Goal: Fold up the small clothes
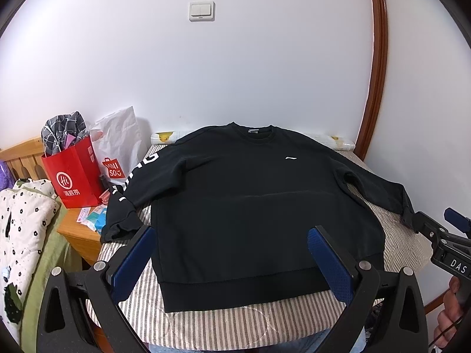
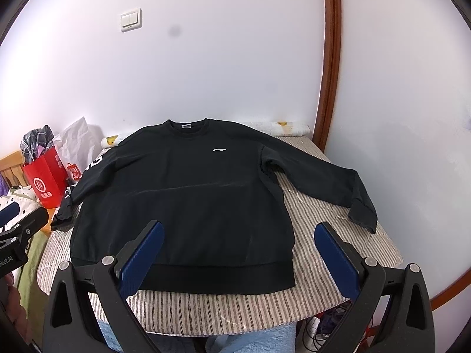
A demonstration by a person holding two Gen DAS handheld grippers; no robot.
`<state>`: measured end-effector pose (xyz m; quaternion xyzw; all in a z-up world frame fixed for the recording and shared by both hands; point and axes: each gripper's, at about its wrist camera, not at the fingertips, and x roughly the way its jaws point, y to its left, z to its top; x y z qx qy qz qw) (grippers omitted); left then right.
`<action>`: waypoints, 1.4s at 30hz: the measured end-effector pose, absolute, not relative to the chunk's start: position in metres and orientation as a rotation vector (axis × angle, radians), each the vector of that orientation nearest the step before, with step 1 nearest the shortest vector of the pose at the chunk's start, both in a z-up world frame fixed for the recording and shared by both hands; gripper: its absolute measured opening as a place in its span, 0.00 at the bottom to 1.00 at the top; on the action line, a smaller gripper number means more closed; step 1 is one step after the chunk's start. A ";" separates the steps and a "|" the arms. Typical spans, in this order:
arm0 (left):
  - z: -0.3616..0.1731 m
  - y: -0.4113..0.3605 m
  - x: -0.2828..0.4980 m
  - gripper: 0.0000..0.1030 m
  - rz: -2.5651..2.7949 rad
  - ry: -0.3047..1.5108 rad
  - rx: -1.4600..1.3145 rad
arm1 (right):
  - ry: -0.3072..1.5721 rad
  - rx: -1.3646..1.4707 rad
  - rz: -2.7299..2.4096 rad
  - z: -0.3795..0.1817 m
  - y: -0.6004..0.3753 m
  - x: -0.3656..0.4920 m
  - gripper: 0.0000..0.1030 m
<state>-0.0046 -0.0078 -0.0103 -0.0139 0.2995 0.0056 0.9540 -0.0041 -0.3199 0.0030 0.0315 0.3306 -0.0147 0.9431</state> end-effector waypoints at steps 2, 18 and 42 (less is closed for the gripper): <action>-0.010 -0.008 -0.004 1.00 0.012 0.610 -0.028 | 0.673 0.065 -0.026 0.003 -0.319 -0.005 0.98; -0.012 -0.005 -0.010 1.00 0.012 0.612 -0.038 | 0.670 0.074 -0.025 0.002 -0.318 -0.007 0.98; -0.007 -0.001 -0.008 1.00 0.003 0.610 -0.045 | 0.659 0.077 -0.025 0.004 -0.318 -0.014 0.98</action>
